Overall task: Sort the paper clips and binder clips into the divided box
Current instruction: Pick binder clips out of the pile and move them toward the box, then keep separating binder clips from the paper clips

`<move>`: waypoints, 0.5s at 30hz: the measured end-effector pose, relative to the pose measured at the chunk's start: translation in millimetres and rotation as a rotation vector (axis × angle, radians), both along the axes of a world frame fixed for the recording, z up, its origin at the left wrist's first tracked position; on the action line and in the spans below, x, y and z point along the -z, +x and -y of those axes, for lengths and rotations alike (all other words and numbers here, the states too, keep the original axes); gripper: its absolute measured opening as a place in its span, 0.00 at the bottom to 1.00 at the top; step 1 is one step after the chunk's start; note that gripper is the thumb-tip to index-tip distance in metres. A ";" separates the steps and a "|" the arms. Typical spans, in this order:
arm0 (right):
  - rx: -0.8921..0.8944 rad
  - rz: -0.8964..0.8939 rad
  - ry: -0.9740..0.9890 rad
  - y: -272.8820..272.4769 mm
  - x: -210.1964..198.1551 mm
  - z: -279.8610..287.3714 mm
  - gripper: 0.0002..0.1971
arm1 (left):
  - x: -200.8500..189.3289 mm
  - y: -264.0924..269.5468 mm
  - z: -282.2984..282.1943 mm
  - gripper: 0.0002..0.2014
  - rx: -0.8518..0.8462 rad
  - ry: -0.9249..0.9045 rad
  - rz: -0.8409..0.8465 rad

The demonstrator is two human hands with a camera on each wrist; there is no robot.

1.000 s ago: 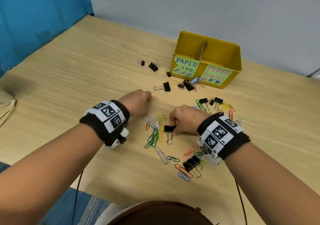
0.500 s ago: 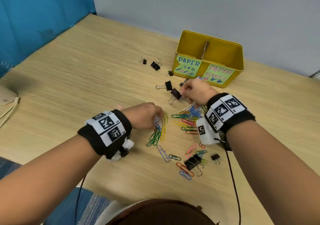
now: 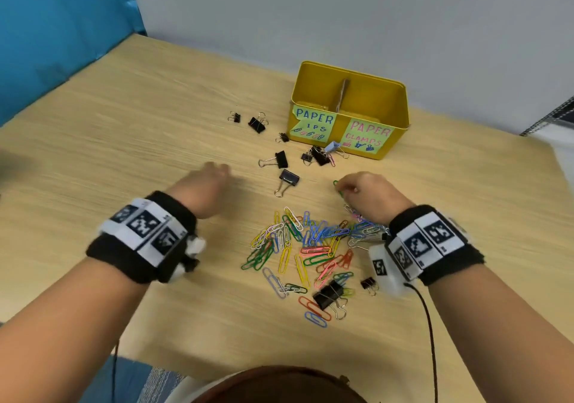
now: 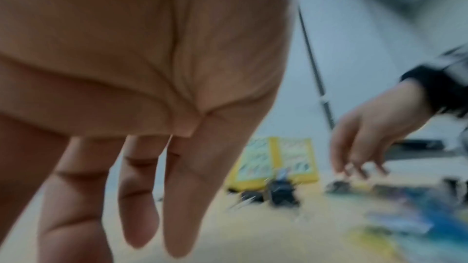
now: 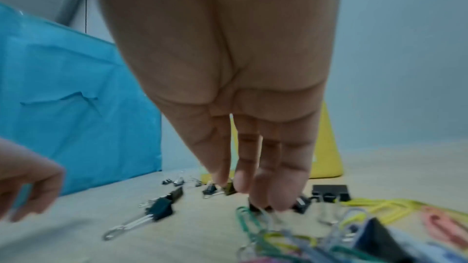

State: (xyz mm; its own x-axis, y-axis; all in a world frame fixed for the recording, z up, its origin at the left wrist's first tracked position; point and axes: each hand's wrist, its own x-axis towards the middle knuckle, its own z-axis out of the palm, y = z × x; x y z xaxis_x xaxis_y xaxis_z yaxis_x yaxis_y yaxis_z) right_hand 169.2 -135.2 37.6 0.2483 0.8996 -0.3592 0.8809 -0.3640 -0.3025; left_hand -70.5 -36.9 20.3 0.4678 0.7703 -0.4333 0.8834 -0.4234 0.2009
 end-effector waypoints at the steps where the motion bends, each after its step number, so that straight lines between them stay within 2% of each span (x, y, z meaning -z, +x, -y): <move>1: 0.051 0.008 0.023 4.9 -0.1 -2.5 0.19 | -2.6 -9.8 -3.5 0.21 -0.066 -0.001 -0.061; 3: 0.110 0.017 0.001 7.5 2.6 -9.1 0.19 | -4.3 -18.3 -3.2 0.21 -0.095 -0.014 -0.156; 5: 0.103 0.050 -0.066 1.9 8.5 -17.0 0.20 | -4.9 -11.6 4.4 0.20 -0.024 -0.018 -0.171; 7: 0.050 0.089 -0.119 -8.6 13.2 -22.7 0.20 | -0.6 0.9 17.4 0.18 0.071 -0.039 -0.105; 10: 0.011 0.050 -0.149 -16.9 11.0 -29.6 0.18 | 13.1 23.9 35.3 0.15 0.215 -0.096 0.014; 13: 0.049 0.090 -0.103 -8.3 7.2 -38.9 0.19 | 19.7 47.3 48.5 0.15 0.269 -0.153 0.140; 15: 0.048 0.163 -0.101 -1.2 8.8 -44.6 0.23 | 17.4 59.3 49.9 0.17 0.291 -0.134 0.198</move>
State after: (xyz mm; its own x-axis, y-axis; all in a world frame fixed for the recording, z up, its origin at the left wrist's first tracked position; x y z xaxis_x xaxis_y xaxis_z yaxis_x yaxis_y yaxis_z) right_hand 168.0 -90.7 28.9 0.3523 0.8466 -0.3989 0.8962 -0.4280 -0.1169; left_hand -11.2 -86.8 2.9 0.7439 0.5349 -0.4005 0.6681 -0.6095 0.4268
